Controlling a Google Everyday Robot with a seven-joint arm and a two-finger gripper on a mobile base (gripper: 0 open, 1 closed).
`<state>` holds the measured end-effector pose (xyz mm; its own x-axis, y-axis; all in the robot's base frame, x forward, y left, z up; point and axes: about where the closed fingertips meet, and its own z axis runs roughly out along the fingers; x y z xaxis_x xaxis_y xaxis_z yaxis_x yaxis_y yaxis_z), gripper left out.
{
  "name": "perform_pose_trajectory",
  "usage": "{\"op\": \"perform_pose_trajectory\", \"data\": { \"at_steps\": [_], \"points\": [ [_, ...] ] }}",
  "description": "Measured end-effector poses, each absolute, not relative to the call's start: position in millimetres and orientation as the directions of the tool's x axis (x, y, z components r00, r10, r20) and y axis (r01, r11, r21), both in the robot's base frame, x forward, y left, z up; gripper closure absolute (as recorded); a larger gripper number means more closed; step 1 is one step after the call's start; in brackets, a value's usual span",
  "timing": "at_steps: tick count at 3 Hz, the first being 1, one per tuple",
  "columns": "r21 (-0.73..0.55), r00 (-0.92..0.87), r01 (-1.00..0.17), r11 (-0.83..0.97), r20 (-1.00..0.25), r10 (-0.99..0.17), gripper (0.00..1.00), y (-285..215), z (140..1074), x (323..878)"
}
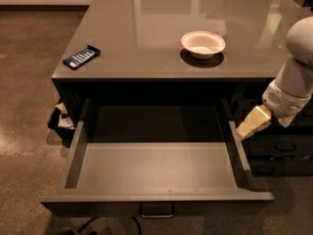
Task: Close top drawer
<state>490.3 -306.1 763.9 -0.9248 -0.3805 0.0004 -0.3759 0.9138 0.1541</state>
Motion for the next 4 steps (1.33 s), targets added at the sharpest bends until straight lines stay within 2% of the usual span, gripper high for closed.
{"op": "perform_pose_trajectory", "data": {
  "at_steps": [2, 4],
  "points": [
    [0.179, -0.957, -0.201, 0.963, 0.173, -0.232, 0.00, -299, 712, 473],
    [0.195, -0.966, -0.083, 0.977, 0.226, -0.127, 0.00, -304, 689, 434]
  ]
}}
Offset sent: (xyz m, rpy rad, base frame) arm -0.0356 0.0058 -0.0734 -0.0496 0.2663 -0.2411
